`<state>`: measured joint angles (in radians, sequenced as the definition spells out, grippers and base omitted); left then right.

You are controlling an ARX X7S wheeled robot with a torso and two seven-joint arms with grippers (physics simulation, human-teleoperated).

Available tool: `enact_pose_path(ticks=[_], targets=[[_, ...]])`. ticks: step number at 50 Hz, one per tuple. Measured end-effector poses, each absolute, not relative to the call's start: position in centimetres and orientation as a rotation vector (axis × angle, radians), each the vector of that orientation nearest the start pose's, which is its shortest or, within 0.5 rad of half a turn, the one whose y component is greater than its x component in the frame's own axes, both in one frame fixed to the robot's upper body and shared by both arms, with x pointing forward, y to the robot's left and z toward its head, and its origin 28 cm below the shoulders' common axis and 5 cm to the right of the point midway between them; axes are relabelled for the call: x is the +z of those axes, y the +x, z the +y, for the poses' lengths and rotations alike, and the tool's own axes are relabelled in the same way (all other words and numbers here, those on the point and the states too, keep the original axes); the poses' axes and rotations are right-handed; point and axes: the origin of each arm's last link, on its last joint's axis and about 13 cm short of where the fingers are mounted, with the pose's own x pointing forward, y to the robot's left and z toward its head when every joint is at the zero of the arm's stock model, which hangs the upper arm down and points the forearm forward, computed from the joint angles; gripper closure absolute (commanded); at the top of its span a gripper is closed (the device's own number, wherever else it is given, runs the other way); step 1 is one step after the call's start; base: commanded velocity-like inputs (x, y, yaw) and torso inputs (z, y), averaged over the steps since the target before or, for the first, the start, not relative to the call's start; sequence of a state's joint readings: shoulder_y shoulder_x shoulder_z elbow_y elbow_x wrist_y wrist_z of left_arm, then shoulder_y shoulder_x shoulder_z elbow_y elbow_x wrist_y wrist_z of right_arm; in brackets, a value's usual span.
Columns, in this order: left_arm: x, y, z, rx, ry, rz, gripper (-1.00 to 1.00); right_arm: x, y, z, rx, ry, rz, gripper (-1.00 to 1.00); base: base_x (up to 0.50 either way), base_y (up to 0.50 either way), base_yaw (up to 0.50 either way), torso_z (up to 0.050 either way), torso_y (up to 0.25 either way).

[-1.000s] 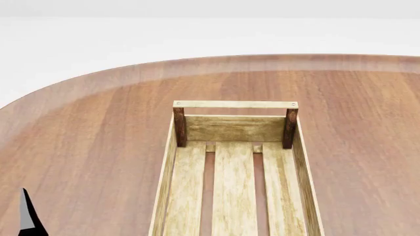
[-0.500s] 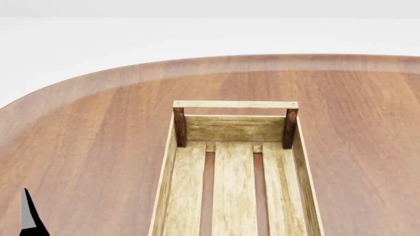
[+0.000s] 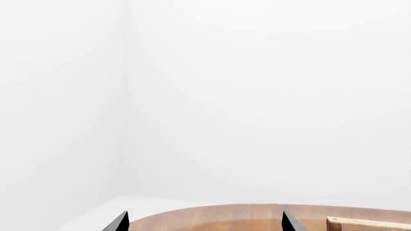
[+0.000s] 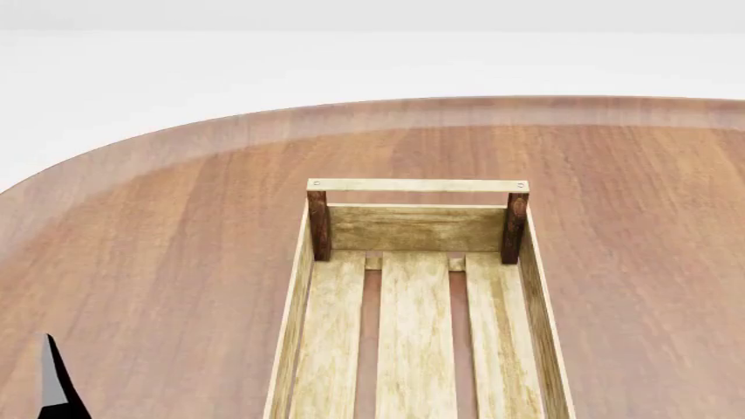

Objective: Pick up the cream cheese and put it in the tray.

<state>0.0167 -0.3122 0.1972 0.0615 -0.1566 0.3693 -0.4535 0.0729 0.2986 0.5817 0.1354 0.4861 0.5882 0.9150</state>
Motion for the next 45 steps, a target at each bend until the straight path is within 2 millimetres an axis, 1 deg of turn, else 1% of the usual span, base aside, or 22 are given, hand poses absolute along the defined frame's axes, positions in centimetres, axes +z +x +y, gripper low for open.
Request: enact_pose_path(ticks=[18, 30, 44, 45], targets=[[4.6, 20.7, 23.6, 0.214, 0.025, -0.374, -1.00, -0.8, 18.4, -27.1, -1.394, 0.214, 0.644, -1.00, 0.00, 0.00, 0.00, 0.000, 0.000], [4.5, 20.7, 23.6, 0.211, 0.028, -0.368, -1.00, -2.7, 18.8, -27.8, -1.407, 0.225, 0.705, -1.00, 0.00, 0.00, 0.00, 0.000, 0.000], [4.5, 20.7, 23.5, 0.208, 0.031, -0.362, -1.00, -3.8, 21.2, -27.6, -1.410, 0.176, 0.718, -1.00, 0.00, 0.00, 0.00, -0.002, 0.000], [4.5, 20.7, 23.5, 0.208, 0.032, -0.362, -1.00, -3.9, 21.4, -27.6, -1.409, 0.168, 0.720, 1.00, 0.00, -0.01, -0.01, 0.000, 0.000]])
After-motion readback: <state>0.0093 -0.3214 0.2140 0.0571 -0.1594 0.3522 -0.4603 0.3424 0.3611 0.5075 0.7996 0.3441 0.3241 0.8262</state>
